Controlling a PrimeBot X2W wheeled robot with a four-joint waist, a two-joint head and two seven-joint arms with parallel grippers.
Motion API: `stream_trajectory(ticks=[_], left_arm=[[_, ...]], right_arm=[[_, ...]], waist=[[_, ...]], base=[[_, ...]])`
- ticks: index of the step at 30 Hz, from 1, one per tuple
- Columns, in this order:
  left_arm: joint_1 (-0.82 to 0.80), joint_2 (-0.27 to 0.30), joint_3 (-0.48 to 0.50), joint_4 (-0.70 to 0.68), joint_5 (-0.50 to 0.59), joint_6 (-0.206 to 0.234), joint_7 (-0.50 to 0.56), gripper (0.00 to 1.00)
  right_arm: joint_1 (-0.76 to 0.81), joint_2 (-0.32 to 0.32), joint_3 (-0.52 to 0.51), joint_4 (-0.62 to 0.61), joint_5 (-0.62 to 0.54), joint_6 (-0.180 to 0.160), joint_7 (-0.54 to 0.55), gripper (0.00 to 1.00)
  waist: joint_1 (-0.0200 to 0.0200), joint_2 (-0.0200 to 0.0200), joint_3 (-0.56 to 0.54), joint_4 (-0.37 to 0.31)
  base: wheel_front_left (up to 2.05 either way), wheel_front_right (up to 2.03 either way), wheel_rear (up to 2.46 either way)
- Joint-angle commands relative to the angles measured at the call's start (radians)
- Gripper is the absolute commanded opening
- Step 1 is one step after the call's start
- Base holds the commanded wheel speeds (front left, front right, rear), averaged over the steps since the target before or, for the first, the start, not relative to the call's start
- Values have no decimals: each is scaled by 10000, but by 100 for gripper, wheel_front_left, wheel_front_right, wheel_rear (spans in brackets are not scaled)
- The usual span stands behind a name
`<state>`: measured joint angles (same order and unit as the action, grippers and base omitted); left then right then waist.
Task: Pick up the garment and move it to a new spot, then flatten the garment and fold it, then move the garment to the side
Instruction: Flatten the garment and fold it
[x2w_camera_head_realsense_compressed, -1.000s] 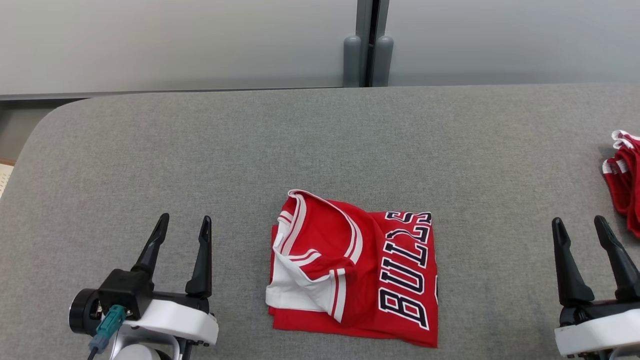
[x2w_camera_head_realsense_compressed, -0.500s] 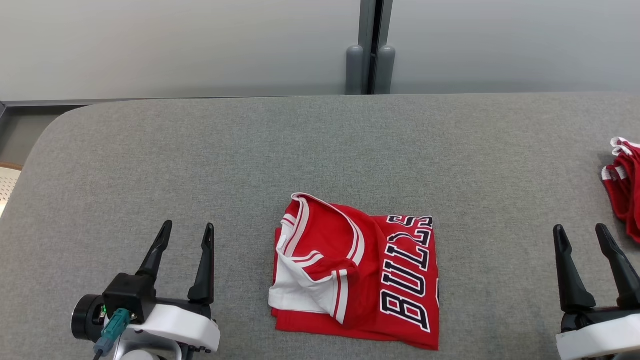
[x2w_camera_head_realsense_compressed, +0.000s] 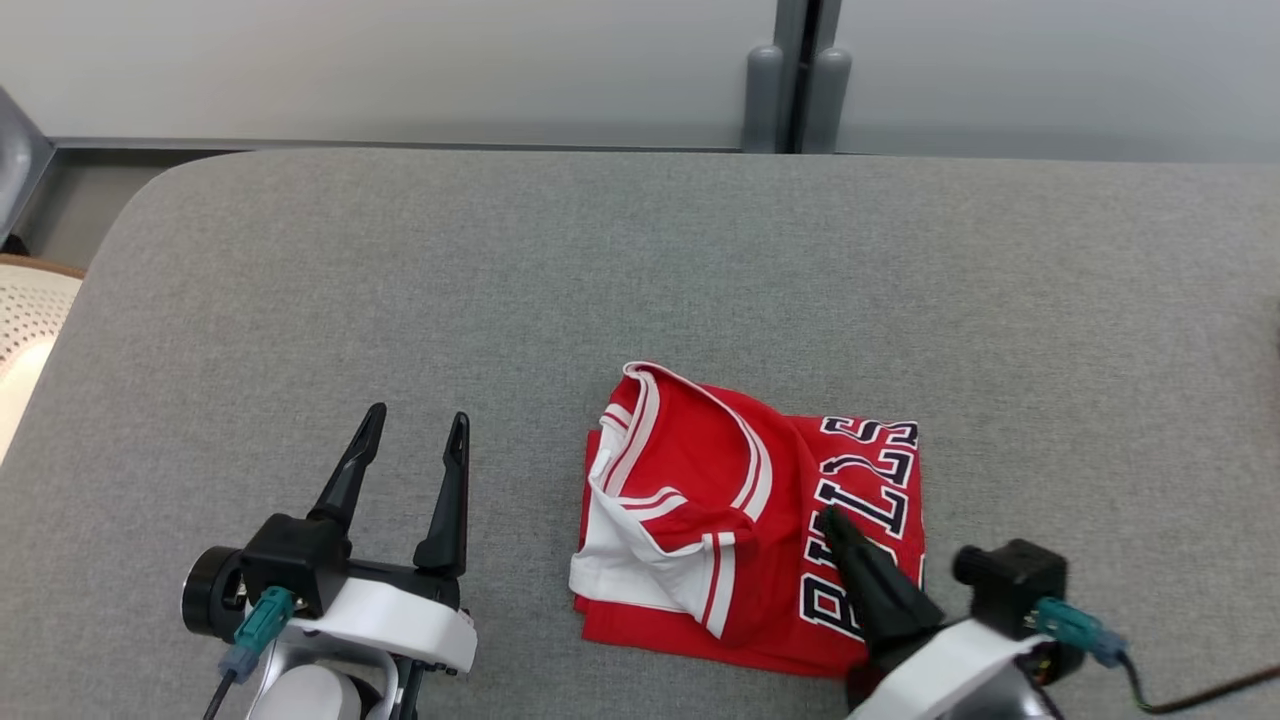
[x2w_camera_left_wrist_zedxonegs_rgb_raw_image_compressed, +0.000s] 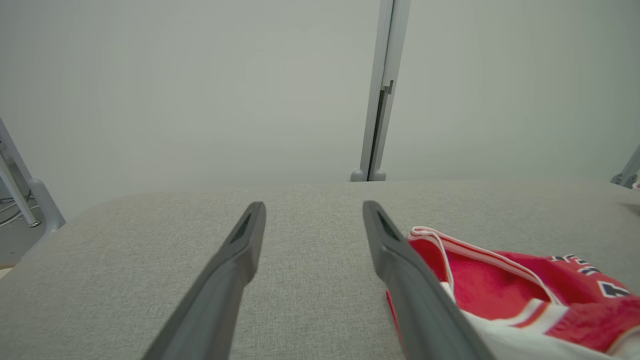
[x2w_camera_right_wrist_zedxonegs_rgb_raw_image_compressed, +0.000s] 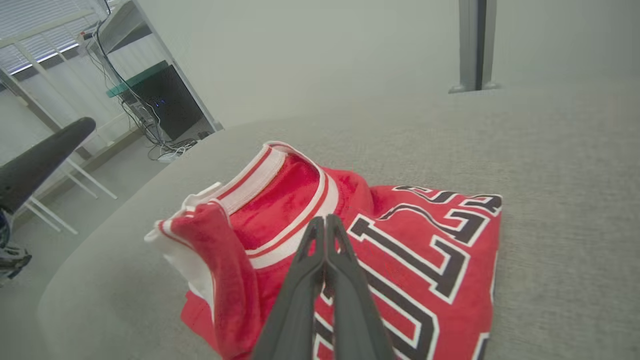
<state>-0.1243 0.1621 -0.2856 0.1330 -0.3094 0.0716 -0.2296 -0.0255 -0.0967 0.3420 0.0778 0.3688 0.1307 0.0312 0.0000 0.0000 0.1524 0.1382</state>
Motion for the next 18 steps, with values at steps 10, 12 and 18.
stream_trajectory(ticks=[10,12,18], left_arm=[[-604,-287,-24,298,-105,-80,-253,100],[-676,-301,0,333,-106,-89,-278,100],[-721,-270,98,460,-128,-167,-325,100]], right_arm=[[-1492,284,2926,2011,992,0,99,0],[-1752,300,3386,2229,1201,0,200,0],[-2543,95,4274,2266,1605,0,-299,0]], waist=[[0,0,617,682],[0,0,699,694],[0,0,822,618]], base=[[0,0,0],[0,0,0],[0,0,0]])
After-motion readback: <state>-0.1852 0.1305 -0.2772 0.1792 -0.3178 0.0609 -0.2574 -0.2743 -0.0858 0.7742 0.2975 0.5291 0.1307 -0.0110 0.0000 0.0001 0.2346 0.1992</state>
